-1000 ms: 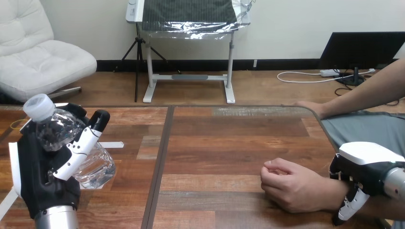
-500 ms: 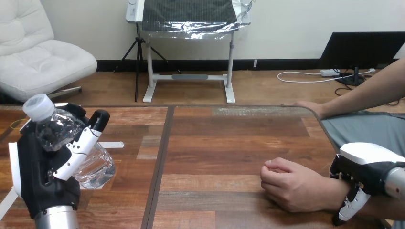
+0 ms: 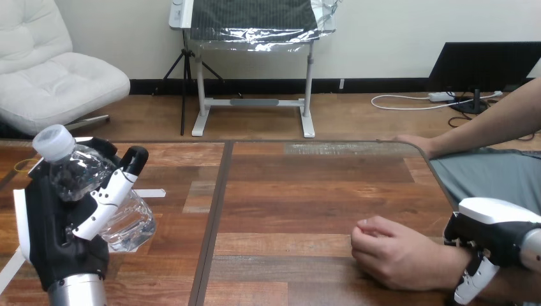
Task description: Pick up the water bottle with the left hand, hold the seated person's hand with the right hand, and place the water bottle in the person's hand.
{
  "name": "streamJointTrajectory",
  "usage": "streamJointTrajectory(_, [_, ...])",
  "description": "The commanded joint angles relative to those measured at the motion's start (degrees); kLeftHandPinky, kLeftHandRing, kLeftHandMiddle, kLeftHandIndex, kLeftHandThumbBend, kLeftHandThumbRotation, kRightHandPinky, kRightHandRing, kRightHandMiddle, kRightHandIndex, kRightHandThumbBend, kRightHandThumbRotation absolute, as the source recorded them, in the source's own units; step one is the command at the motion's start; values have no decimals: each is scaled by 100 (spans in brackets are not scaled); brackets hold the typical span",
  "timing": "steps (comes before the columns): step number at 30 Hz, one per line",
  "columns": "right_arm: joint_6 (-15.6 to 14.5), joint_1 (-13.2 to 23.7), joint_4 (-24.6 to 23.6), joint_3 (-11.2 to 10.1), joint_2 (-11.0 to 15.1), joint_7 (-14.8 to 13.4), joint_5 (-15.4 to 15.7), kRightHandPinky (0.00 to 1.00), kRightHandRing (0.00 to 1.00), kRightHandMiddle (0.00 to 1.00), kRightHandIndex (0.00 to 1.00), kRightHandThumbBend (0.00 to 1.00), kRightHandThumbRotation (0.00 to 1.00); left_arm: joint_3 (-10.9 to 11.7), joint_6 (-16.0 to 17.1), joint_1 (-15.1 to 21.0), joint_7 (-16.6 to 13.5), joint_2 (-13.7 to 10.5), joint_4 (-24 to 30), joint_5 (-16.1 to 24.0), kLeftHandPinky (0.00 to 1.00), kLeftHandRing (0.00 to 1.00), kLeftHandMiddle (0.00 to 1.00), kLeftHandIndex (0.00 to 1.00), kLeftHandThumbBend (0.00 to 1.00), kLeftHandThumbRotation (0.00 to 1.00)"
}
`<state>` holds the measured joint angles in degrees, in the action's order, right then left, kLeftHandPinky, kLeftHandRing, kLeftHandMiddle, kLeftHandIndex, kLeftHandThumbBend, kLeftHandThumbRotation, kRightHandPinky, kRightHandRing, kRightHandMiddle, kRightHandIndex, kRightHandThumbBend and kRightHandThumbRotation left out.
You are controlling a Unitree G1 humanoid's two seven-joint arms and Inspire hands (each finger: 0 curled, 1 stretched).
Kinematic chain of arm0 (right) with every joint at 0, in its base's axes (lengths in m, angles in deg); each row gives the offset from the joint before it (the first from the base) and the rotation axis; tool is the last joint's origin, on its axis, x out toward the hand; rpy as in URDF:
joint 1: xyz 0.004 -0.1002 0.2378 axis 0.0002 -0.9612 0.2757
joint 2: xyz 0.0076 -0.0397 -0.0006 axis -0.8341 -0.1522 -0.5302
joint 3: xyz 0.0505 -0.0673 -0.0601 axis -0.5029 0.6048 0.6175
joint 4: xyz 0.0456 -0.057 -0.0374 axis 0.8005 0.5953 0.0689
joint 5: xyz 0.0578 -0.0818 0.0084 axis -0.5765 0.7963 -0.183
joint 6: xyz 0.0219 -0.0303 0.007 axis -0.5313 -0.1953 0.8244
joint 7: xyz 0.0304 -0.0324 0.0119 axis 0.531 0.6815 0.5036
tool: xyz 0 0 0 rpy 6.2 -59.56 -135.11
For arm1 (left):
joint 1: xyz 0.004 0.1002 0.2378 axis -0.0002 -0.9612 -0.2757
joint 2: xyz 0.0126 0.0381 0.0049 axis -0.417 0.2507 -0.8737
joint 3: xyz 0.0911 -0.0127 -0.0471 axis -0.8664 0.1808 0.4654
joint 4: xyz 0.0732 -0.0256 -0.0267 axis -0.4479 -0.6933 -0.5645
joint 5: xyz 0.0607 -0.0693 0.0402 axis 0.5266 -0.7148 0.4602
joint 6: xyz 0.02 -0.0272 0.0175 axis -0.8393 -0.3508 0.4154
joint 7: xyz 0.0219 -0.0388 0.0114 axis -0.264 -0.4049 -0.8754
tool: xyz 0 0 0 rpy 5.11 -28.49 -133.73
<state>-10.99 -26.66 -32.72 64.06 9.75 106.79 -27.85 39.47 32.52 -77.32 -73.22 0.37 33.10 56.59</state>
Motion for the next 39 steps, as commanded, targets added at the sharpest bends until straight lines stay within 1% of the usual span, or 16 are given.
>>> streamJointTrajectory(1, [-79, -238, -274, -262, 16, 117, -337, 8, 15, 23, 27, 80, 0, -141, 111, 529, 58, 72, 22, 82, 21, 26, 32, 37, 57, 0])
streamJointTrajectory(5, [-79, -261, -452, -414, 48, 191, -426, 7, 14, 22, 26, 80, 0, -186, 132, 573, 100, 80, -81, 112, 21, 27, 32, 37, 58, 0])
streamJointTrajectory(11, [-182, -233, -716, -607, 98, 357, -538, 7, 14, 23, 29, 79, 0, -276, 114, 650, 145, 132, -197, 135, 21, 27, 32, 37, 61, 0])
streamJointTrajectory(14, [-294, -213, -857, -687, 111, 433, -583, 8, 15, 24, 30, 79, 0, -332, 138, 694, 178, 135, -273, 167, 21, 27, 32, 37, 62, 0])
streamJointTrajectory(18, [-359, -180, -1014, -797, 137, 510, -669, 9, 16, 25, 31, 79, 0, -391, 217, 788, 254, 125, -445, 183, 22, 27, 32, 36, 61, 0])
streamJointTrajectory(23, [-445, -123, -1147, -872, 169, 606, -746, 10, 17, 26, 31, 79, 0, -445, 241, 889, 285, 139, -597, 230, 22, 27, 32, 36, 60, 0])
streamJointTrajectory(26, [-424, -100, -1190, -942, 163, 608, -832, 11, 17, 26, 31, 78, 0, -486, 217, 950, 296, 153, -668, 258, 22, 26, 32, 36, 59, 0])
streamJointTrajectory(30, [-460, -55, -1240, -984, 156, 611, -858, 10, 16, 25, 30, 78, 0, -518, 186, 1057, 402, 187, -820, 139, 22, 27, 32, 36, 58, 0])
streamJointTrajectory(35, [-428, -22, -1298, -1011, 160, 585, -882, 11, 17, 26, 31, 79, 0, -539, 169, 1184, 462, 205, -1007, 110, 22, 27, 32, 37, 60, 0])
streamJointTrajectory(39, [-392, 29, -1284, -1024, 131, 579, -941, 11, 17, 26, 31, 79, 0, -573, 190, 1316, 426, 181, -1202, 266, 22, 27, 32, 37, 61, 0])
